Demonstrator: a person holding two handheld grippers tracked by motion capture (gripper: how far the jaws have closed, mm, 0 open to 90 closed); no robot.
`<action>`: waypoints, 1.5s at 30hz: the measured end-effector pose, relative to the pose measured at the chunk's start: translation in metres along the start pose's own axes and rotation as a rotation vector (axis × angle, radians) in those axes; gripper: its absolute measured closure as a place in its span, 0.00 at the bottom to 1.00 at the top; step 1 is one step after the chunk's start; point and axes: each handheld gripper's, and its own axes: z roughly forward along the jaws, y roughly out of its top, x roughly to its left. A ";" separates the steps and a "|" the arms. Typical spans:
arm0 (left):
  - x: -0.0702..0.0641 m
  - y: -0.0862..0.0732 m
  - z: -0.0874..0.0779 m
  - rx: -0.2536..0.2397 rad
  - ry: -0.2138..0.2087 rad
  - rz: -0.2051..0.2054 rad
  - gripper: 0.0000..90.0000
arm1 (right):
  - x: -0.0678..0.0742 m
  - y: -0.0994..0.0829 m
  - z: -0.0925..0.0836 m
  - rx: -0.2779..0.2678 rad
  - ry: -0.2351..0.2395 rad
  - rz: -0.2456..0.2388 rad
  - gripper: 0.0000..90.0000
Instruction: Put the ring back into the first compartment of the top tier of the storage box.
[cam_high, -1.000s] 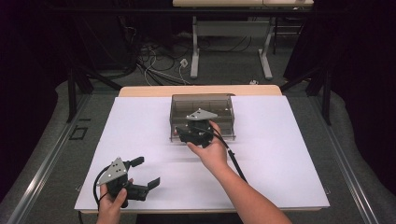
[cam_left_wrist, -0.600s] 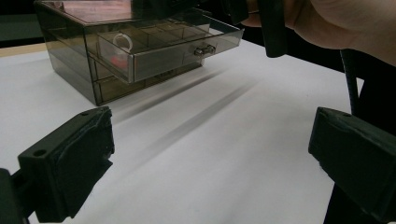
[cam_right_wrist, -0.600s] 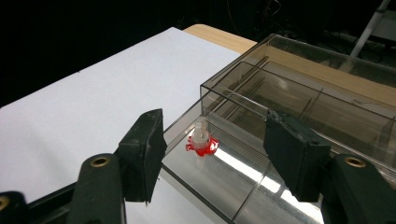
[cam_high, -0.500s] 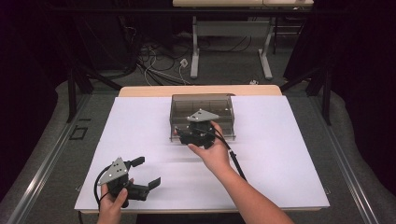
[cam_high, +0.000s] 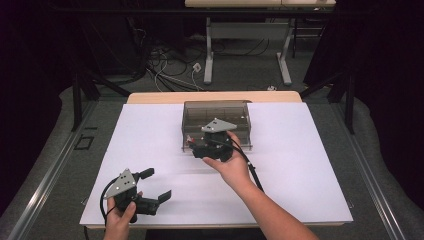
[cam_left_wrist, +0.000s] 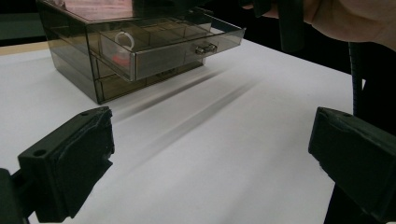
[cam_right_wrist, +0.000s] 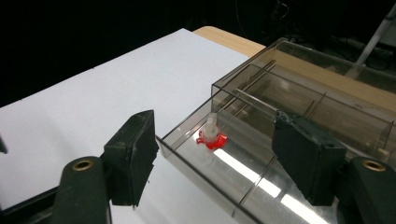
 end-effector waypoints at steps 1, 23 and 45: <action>0.000 0.000 0.000 -0.001 -0.001 -0.005 0.00 | 0.000 0.000 -0.001 0.000 0.005 0.004 0.33; -0.001 0.000 0.001 0.000 0.000 -0.003 0.00 | 0.003 -0.009 -0.051 -0.041 0.027 -0.024 0.20; -0.001 0.000 0.002 0.004 0.003 -0.005 0.00 | -0.029 -0.049 -0.106 -0.064 -0.030 0.012 0.10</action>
